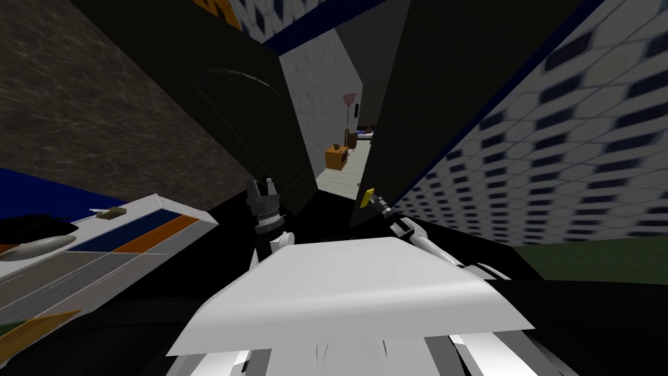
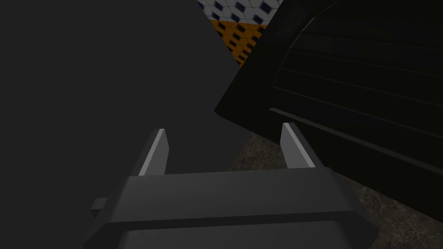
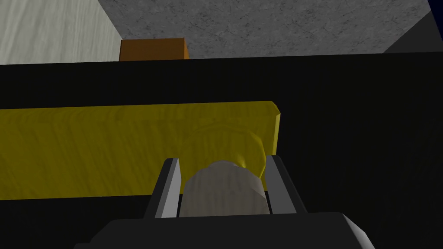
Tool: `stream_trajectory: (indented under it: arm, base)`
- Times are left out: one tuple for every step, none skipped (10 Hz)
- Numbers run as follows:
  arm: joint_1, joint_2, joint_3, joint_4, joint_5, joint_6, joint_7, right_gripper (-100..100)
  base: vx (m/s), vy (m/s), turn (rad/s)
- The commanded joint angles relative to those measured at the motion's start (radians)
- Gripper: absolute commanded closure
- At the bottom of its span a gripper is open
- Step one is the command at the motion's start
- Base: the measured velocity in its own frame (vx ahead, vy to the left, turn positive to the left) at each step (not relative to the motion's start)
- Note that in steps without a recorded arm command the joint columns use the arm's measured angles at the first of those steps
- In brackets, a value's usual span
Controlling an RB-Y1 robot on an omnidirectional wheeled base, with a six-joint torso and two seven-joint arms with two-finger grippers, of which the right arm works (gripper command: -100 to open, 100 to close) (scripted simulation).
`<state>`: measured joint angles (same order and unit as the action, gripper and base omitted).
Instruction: Pull the door open
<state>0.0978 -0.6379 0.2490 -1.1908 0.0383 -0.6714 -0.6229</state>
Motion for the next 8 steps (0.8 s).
stream_trajectory:
  arm:
    - [0.001,-0.012,0.004,0.007,0.002,-0.02,-0.009,100]
    - [0.001,-0.016,0.006,0.009,0.002,-0.027,-0.012,100]
    - [0.002,-0.024,0.009,0.014,0.003,-0.041,-0.018,100]
    - [0.003,-0.029,0.01,0.017,0.004,-0.049,-0.021,100]
    - [0.004,-0.038,0.014,0.023,0.005,-0.065,-0.028,100]
    - [0.004,-0.048,0.017,0.028,0.006,-0.081,-0.035,100]
    - [0.005,-0.052,0.019,0.031,0.007,-0.089,-0.038,100]
    - [0.006,-0.061,0.022,0.036,0.008,-0.103,-0.045,100]
  base:
    - [-0.113,-0.078,0.121]
    - [-0.164,-0.109,0.148]
    - [-0.171,-0.11,0.122]
    - [-0.154,-0.13,0.102]
    - [-0.175,-0.151,0.136]
    - [-0.196,-0.162,0.172]
    - [-0.192,-0.133,0.113]
    - [-0.153,-0.09,0.096]
